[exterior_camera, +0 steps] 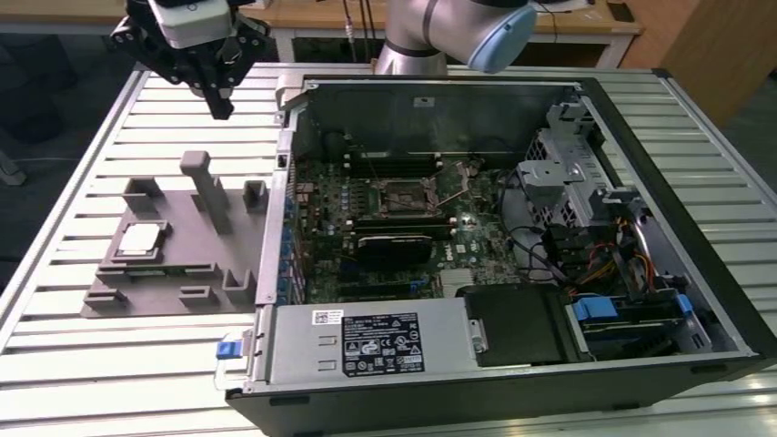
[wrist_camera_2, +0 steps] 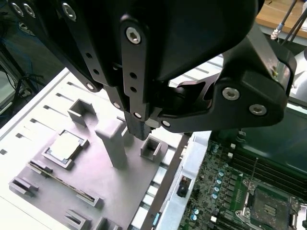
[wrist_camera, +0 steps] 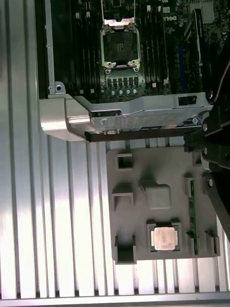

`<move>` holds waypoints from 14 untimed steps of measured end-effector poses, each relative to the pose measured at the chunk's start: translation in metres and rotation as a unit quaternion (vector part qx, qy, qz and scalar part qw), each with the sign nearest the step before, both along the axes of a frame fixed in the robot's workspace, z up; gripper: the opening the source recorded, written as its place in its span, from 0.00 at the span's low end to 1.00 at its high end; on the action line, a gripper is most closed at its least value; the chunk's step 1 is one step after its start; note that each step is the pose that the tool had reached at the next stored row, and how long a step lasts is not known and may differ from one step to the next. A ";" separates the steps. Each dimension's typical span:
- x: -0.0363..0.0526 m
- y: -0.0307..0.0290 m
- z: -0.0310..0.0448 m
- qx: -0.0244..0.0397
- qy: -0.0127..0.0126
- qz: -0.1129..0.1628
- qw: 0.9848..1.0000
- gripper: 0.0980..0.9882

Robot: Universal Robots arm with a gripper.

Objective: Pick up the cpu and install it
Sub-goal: 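Reach for the cpu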

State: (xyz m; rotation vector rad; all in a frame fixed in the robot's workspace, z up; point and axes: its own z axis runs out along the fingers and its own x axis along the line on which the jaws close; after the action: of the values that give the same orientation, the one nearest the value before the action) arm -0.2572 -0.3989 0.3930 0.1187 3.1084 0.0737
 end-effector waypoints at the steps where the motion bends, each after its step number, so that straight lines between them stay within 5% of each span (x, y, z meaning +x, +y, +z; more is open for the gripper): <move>1: -0.0015 0.0000 0.0000 0.000 0.000 0.000 1.000 0.01; 14: -0.0208 0.0000 -0.0010 0.000 0.000 0.000 1.000 0.01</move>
State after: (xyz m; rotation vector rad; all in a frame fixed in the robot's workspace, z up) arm -0.2780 -0.3989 0.3920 0.1188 3.1085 0.0743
